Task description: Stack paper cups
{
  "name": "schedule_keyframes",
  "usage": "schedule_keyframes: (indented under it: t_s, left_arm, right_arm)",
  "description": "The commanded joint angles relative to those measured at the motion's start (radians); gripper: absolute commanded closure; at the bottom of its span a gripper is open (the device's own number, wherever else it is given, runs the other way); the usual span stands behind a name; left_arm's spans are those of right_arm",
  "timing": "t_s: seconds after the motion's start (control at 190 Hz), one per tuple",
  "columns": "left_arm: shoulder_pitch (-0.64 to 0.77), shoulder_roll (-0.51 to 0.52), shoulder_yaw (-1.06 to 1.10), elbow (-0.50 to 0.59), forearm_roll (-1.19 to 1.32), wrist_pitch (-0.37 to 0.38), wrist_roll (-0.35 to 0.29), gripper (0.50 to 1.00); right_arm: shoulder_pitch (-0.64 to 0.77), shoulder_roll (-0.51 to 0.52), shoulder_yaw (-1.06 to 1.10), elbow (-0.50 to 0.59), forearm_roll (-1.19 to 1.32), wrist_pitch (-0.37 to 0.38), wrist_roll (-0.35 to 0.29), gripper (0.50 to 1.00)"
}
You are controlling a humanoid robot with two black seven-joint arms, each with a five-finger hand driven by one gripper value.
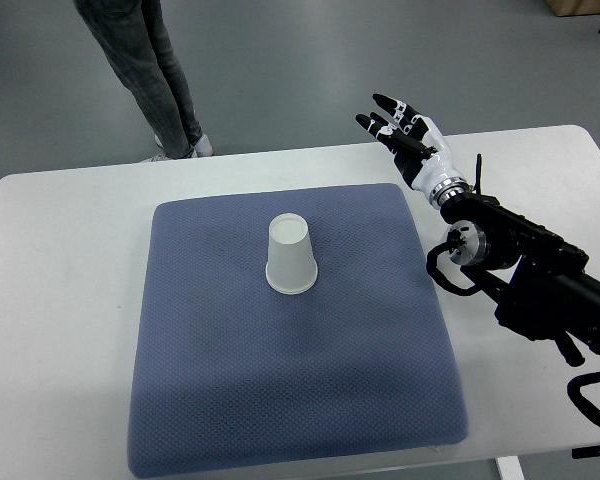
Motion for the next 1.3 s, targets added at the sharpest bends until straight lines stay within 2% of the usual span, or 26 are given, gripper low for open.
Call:
schedule_keyframes:
  t_s: [0.0,1.297]
  left_arm:
    - [-0.001,0.000,0.003,-0.001,0.000,0.002,0.000,0.500]
    - [0.007,0.000,0.006,-0.001,0.002,0.002,0.000,0.500]
  right_arm:
    - [0.003,0.000,0.000,-0.001,0.000,0.000,0.000,0.589]
    - [0.042,-0.009,0.003,-0.012,0.000,-0.023,0.000,0.589]
